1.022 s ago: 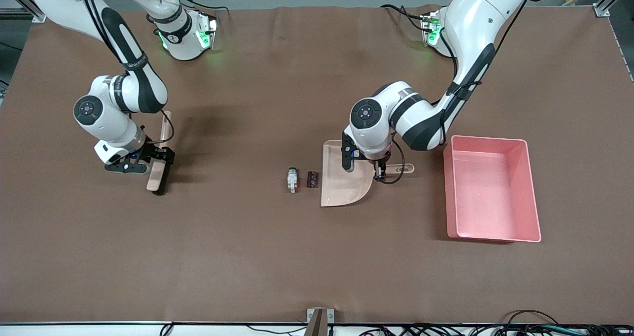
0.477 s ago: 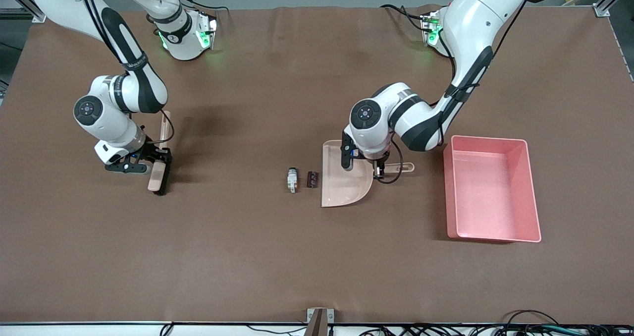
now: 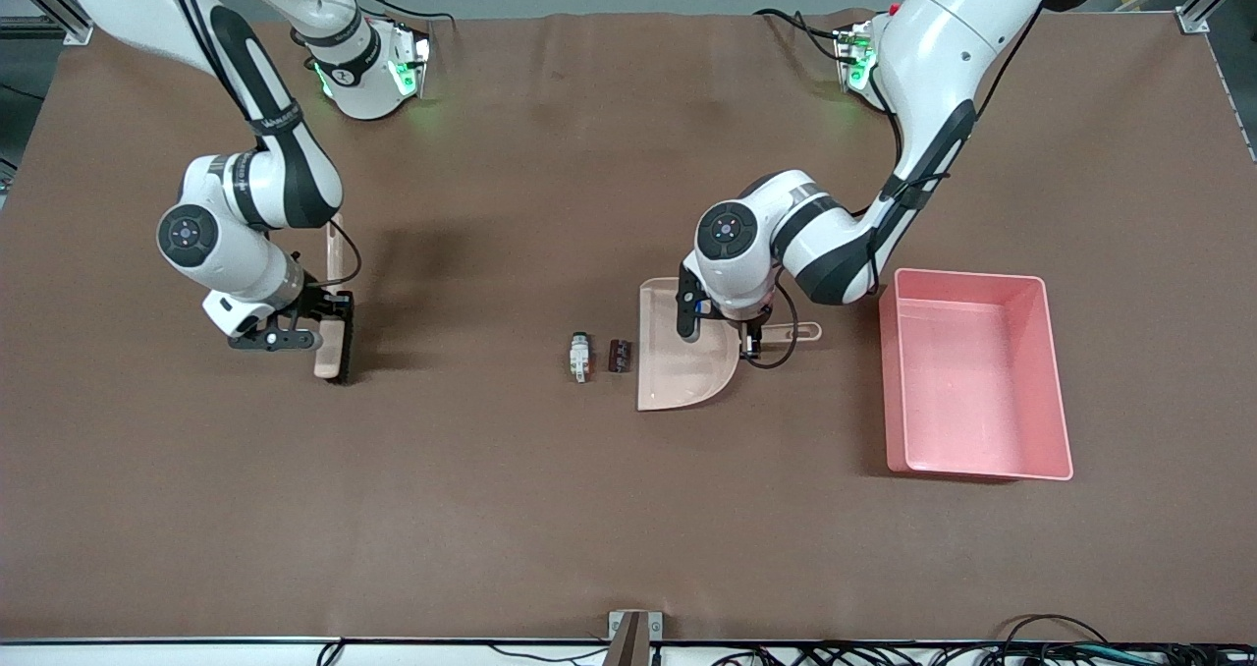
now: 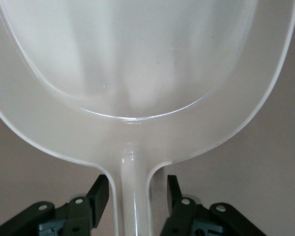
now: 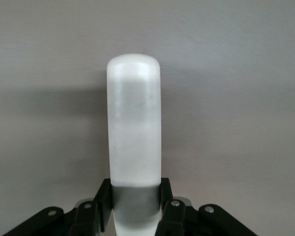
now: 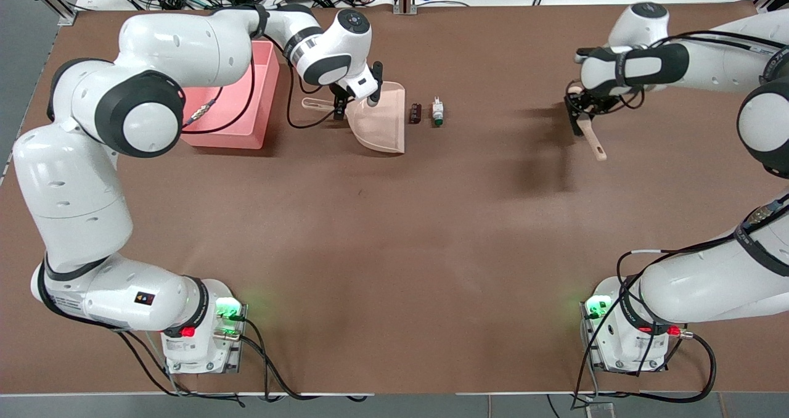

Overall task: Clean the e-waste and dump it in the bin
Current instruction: 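Grasp the dustpan handle with the left gripper while the right gripper grasps the brush, then lift the brush with the right gripper and move it toward the capacitor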

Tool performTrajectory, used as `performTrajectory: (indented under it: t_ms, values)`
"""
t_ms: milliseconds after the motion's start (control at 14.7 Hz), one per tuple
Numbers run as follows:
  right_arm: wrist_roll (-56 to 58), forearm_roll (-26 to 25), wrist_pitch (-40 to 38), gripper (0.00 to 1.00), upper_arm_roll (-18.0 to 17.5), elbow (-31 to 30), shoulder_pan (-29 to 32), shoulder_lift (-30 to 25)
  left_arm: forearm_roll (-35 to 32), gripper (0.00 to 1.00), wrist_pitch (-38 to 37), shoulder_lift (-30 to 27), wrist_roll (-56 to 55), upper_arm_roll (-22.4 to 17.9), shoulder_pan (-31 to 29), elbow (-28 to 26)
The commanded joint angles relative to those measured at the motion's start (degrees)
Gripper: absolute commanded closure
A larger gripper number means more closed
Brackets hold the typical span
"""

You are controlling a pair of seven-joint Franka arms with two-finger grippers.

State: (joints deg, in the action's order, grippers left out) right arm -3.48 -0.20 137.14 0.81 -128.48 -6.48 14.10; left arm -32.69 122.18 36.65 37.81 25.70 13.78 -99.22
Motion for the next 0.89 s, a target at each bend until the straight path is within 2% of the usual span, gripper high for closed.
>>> performTrajectory:
  t_ms: [0, 136, 272, 477, 613, 817]
  values:
    - [-3.19, 0.55, -2.67, 0.96, -0.02, 1.83, -4.58, -1.53, -1.58, 0.51, 0.78, 0.26, 0.43, 0.23, -0.33, 0.08]
    - [-5.64, 1.95, -2.41, 0.97, -0.02, 2.09, -7.48, -1.62, -1.58, 0.52, 1.21, 0.61, 0.51, 0.14, -0.33, 0.17]
    - [-8.63, 5.72, -0.75, 0.97, 0.07, 2.62, -11.6, -1.36, -1.67, 0.54, 1.66, 0.7, 0.51, 0.14, -0.33, -0.01]
    - [-17.15, 6.09, 3.73, 0.98, 0.07, 2.62, -17.06, -0.74, -3.6, 0.57, 1.66, 0.87, 0.43, 0.14, -0.33, 0.08]
    - [-21.46, 6.18, 6.2, 0.98, 0.16, 3.14, -19.96, 1.09, -3.69, 0.6, 1.66, 0.96, 0.43, 0.14, -0.33, 0.17]
    - [-26.82, 6.18, 5.95, 0.99, 0.07, 8.49, -23.22, 6.1, -3.69, 0.67, 1.66, 0.96, 0.25, 0.14, -0.33, 0.25]
